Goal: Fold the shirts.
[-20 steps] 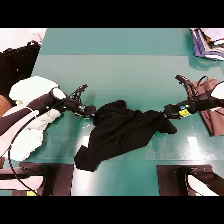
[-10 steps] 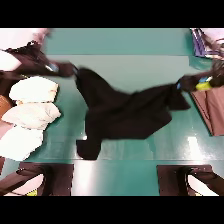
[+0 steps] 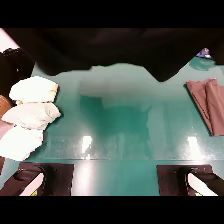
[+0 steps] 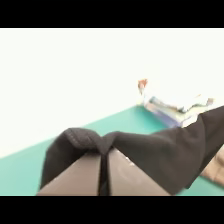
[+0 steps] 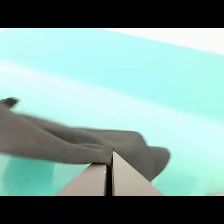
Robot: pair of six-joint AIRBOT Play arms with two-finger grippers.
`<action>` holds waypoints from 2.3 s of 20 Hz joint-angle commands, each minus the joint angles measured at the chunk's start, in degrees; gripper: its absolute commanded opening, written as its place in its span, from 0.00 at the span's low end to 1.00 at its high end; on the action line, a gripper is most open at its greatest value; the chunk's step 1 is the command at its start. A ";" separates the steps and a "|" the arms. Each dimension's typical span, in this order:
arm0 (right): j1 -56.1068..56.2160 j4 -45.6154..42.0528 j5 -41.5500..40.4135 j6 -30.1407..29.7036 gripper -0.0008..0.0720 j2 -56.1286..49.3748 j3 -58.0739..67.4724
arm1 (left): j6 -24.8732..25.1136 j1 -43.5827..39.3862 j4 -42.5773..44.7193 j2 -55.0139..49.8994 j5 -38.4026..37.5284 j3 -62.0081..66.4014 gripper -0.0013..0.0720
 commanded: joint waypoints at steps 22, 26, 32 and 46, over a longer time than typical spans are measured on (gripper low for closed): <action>-3.02 0.02 -9.86 3.58 0.03 -28.65 -35.93 | -7.65 0.15 12.59 -44.87 7.15 -24.04 0.06; -1.01 0.31 -19.17 3.41 0.03 -32.74 -35.93 | -7.69 0.17 12.35 -49.00 15.04 -24.04 0.06; -2.10 0.48 -23.54 3.39 0.55 -32.30 -35.93 | -7.72 1.53 12.68 -48.94 10.75 -21.70 0.71; -13.53 0.50 -8.74 -5.38 0.54 -2.08 -61.90 | -8.55 8.22 7.72 -20.15 -10.12 -62.99 0.70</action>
